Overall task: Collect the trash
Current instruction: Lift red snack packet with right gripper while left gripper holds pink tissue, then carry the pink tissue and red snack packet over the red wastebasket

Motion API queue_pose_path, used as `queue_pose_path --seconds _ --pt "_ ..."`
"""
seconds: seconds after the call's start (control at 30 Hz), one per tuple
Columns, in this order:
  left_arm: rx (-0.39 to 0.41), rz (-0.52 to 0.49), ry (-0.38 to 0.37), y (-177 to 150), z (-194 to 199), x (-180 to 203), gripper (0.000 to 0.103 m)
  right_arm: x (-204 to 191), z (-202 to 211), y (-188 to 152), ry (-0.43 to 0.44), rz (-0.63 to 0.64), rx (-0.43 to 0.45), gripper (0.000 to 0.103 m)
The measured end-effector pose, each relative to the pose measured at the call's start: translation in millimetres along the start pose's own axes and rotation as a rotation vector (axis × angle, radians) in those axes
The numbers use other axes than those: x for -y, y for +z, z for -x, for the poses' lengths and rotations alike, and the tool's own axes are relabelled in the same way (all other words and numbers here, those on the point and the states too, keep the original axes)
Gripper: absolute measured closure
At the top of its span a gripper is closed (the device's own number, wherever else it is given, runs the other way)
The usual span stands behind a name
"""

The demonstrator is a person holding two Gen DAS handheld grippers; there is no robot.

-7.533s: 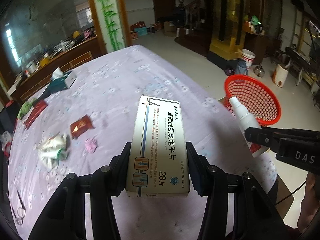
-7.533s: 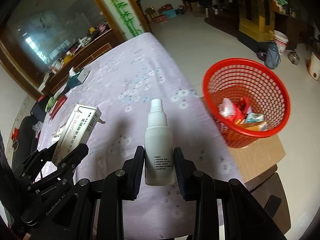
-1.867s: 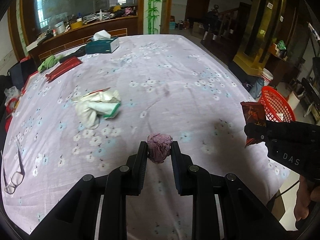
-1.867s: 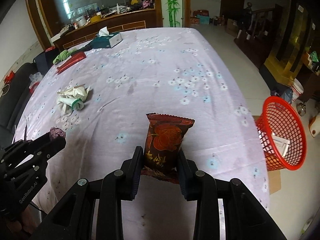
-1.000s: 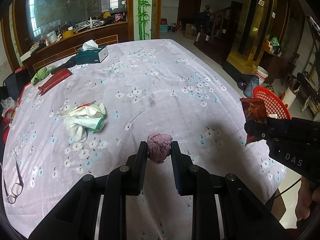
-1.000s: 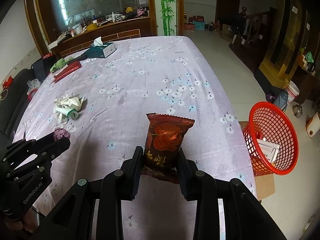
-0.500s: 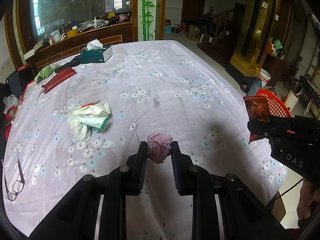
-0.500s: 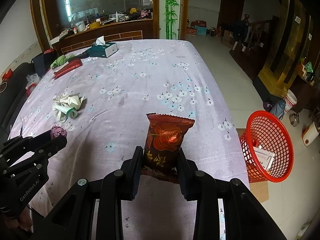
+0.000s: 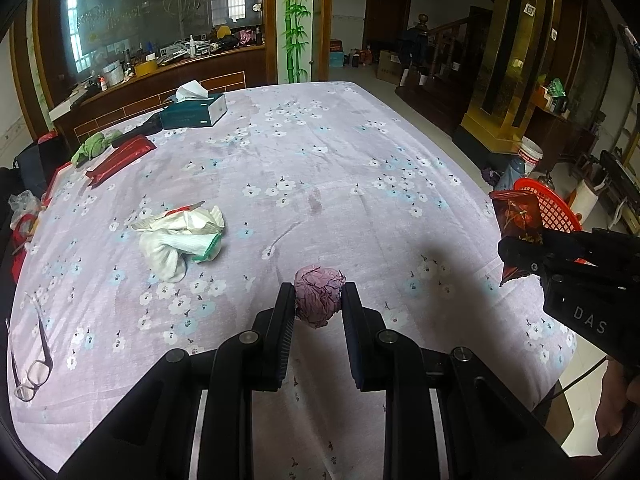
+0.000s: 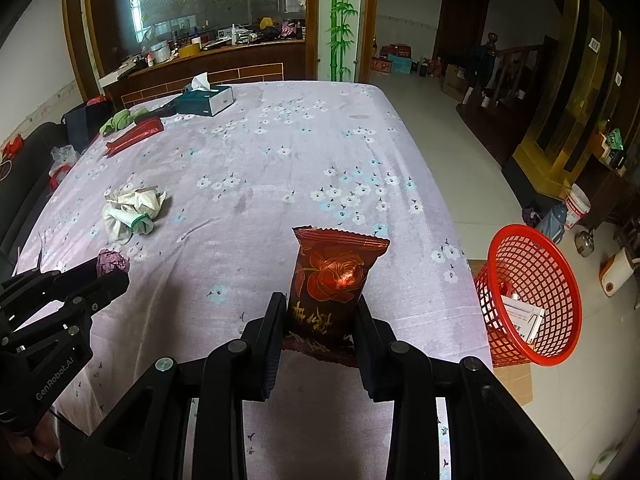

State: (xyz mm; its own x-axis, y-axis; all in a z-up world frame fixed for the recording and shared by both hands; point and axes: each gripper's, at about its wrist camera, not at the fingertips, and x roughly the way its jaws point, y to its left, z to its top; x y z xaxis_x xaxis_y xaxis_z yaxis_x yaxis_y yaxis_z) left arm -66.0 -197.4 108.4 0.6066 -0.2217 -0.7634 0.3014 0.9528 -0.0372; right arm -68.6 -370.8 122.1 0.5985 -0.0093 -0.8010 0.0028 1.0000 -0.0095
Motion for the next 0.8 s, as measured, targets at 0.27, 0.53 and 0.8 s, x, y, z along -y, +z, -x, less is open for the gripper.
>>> queue_pose_path --seconds 0.27,0.53,0.8 --pt "0.004 0.002 0.008 -0.5 4.4 -1.2 0.081 -3.2 3.0 -1.2 -0.006 0.012 0.007 0.069" --pt "0.009 0.011 0.019 -2.1 6.9 -3.5 0.081 -8.4 6.3 -0.6 -0.019 0.036 0.017 0.069" --pt "0.013 0.023 0.034 -4.1 10.1 -7.8 0.081 -15.8 10.7 1.5 -0.035 0.070 0.035 0.069"
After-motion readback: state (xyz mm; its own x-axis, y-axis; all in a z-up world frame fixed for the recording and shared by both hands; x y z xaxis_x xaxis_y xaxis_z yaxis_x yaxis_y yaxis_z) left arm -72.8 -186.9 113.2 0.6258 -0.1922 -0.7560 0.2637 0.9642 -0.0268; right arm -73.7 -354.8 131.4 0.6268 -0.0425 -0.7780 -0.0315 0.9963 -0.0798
